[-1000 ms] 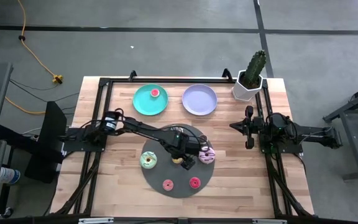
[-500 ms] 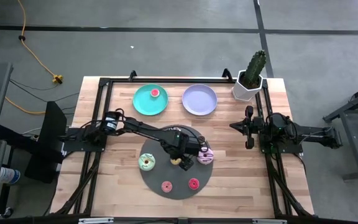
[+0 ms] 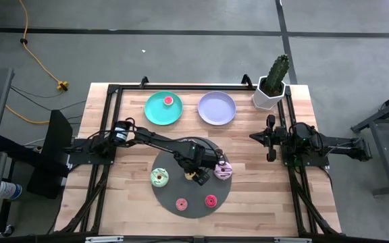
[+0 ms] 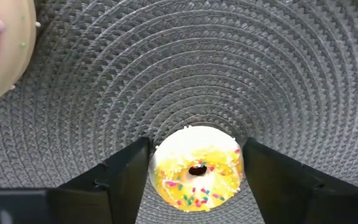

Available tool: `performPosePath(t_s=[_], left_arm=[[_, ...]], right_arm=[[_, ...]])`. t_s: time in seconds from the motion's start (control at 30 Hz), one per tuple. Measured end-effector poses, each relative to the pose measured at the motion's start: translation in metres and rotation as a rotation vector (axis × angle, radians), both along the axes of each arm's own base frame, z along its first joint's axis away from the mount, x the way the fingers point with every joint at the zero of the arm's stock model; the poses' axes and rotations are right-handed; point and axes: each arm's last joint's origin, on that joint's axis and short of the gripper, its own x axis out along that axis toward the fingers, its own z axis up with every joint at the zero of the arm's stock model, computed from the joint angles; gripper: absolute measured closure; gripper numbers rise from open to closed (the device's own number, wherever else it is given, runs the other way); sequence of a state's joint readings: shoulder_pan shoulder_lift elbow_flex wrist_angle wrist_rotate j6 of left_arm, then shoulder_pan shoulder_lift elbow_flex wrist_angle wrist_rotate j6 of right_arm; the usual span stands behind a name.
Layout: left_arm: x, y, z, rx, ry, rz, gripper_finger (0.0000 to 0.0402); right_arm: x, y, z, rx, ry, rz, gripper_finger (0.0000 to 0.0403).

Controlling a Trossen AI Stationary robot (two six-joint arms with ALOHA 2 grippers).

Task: Pick & Place donuts
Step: Put the small yellow donut on the green plate

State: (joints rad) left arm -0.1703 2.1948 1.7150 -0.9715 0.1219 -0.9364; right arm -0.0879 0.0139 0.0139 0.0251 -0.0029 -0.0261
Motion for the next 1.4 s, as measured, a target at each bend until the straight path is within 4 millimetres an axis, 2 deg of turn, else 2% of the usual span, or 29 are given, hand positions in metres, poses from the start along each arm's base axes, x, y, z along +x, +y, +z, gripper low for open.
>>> performPosePath(t_s=[1.4], left_arm=[[-0.0084,0.0,0.0043,-0.034,0.109,0.026,0.0159]], right_arm=[[0.0,0.0,0.0001,0.0,-0.001,0.0,0.0402]])
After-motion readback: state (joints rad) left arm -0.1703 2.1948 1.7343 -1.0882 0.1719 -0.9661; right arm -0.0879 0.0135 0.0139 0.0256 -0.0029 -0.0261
